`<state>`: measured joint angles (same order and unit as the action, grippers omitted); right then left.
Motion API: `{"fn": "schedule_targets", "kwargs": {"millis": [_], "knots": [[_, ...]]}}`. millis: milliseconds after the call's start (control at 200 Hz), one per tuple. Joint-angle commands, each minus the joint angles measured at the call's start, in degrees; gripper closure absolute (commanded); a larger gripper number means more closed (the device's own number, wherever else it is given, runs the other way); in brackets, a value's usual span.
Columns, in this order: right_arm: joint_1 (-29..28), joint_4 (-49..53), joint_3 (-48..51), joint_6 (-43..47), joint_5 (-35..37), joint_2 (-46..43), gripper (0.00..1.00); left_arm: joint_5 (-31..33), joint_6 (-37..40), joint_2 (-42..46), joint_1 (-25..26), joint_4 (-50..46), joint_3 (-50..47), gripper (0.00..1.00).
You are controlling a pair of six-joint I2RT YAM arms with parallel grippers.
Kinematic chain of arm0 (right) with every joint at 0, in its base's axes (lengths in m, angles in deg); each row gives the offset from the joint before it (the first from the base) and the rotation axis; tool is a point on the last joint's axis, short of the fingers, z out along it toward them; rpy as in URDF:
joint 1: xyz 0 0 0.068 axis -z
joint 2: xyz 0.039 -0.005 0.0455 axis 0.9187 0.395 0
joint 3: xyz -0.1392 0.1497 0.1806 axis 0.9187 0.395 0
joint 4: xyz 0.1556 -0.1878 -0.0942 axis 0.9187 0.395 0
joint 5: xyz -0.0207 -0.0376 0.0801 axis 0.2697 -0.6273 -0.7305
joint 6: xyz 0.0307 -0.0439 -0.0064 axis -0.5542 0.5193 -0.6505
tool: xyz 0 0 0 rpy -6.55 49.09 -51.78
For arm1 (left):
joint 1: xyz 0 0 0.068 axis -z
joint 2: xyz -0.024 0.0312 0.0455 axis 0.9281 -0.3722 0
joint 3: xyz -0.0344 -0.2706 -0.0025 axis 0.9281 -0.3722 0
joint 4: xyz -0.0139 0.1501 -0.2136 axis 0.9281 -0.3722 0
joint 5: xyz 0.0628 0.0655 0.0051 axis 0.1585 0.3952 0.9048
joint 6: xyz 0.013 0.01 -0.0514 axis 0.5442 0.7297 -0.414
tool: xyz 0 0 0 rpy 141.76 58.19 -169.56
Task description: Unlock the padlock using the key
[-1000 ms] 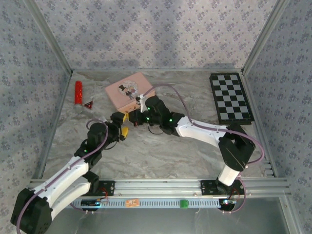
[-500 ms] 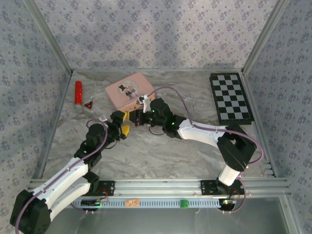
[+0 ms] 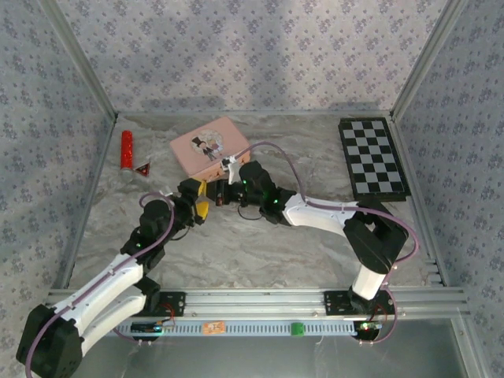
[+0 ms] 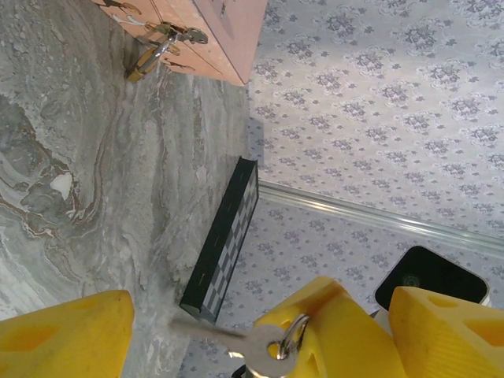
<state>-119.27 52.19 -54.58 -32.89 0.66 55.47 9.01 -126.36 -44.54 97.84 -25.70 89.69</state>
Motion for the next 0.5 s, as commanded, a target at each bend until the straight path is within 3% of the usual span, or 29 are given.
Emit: {"fn": "schedule_targets", "kwargs": {"millis": [0, 495], "knots": [[-0.58, -1.98, 2.12, -0.48, -0.77, -1.09, 1.00, 0.28, -0.07, 2.24, 0.43, 2.41, -0.63, 0.15], [-0.91, -3.93, 2.95, -0.74, -1.83, -1.07, 1.00, 0.36, 0.48, 2.86, 0.43, 0.35, -0.37, 0.15]]}}
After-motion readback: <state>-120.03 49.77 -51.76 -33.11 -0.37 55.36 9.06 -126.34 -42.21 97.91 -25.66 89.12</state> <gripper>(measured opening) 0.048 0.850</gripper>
